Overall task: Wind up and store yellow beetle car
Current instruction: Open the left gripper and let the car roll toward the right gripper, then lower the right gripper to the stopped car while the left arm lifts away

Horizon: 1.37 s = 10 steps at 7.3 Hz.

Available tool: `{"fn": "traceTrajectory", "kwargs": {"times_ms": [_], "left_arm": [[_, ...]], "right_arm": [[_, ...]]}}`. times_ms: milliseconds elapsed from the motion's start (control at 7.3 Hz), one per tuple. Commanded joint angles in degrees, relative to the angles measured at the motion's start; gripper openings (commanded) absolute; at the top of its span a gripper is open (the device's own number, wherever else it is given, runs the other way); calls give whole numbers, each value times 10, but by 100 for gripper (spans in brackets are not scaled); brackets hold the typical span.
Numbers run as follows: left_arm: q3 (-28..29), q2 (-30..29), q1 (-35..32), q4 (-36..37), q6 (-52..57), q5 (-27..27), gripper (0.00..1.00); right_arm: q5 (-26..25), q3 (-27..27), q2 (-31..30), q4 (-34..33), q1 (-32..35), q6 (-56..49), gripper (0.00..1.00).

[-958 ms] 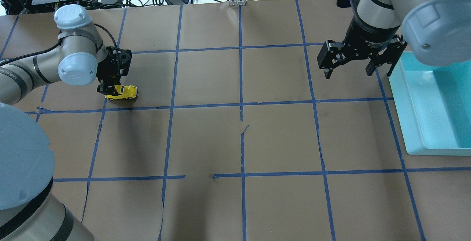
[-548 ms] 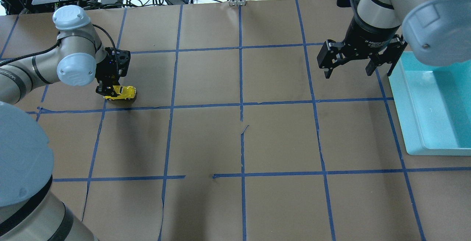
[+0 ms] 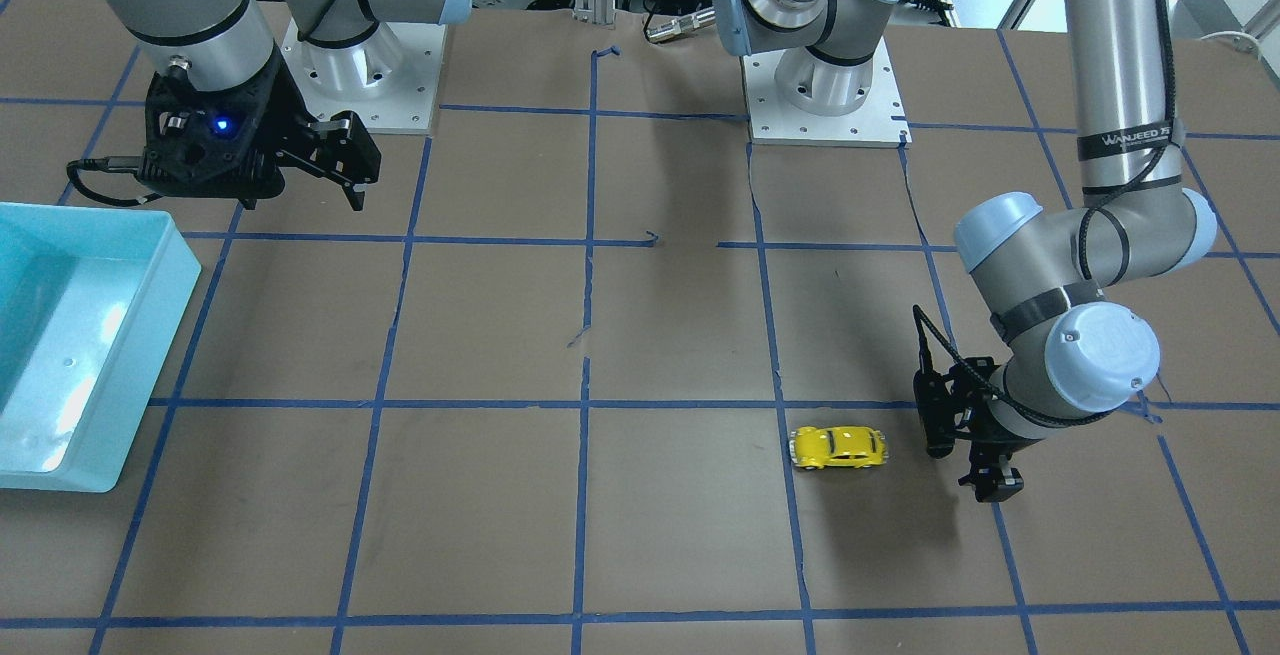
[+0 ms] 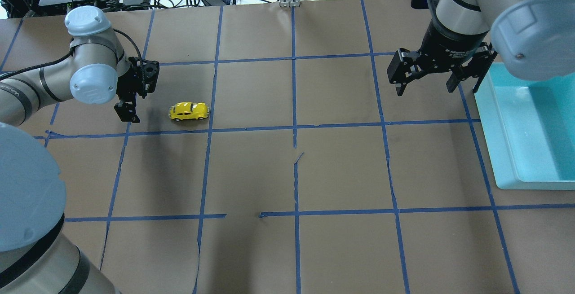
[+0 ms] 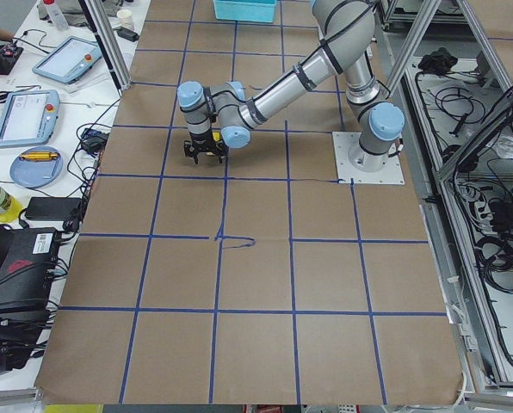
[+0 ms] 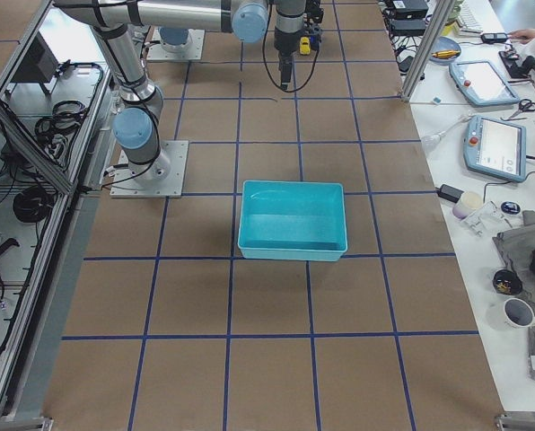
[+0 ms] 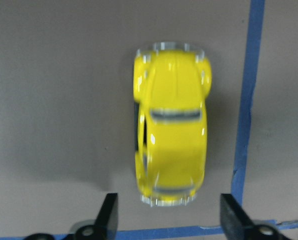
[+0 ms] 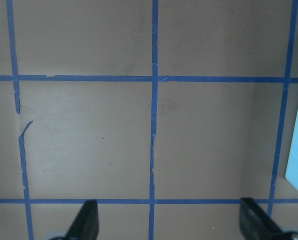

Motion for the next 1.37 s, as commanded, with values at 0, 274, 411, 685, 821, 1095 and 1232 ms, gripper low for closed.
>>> {"fn": "traceTrajectory", "kwargs": {"times_ms": [0,274,411,685,821,1095,1232], "left_arm": [[1,5,0,0,-6,0,100],[6,19,-11,-8,-103,-4,100],[9,33,-27,-26,-163,-5,100],[17,75,-74,-61,-317,-35,100],[23,94,-91,-62,-437,-57,100],[47,165,-125,-168,-610,-85,100],[73,196,-136,-213,-688,-86,100]], "right_arm": [[-1,0,0,0,0,0,100],[-1,0,0,0,0,0,100],[-1,-1,0,0,0,-2,100],[-1,-1,0,-1,-2,-4,100],[0,-1,0,0,-1,-5,100],[-5,-1,1,7,-2,-20,100],[-4,-1,1,6,-3,-26,100]]}}
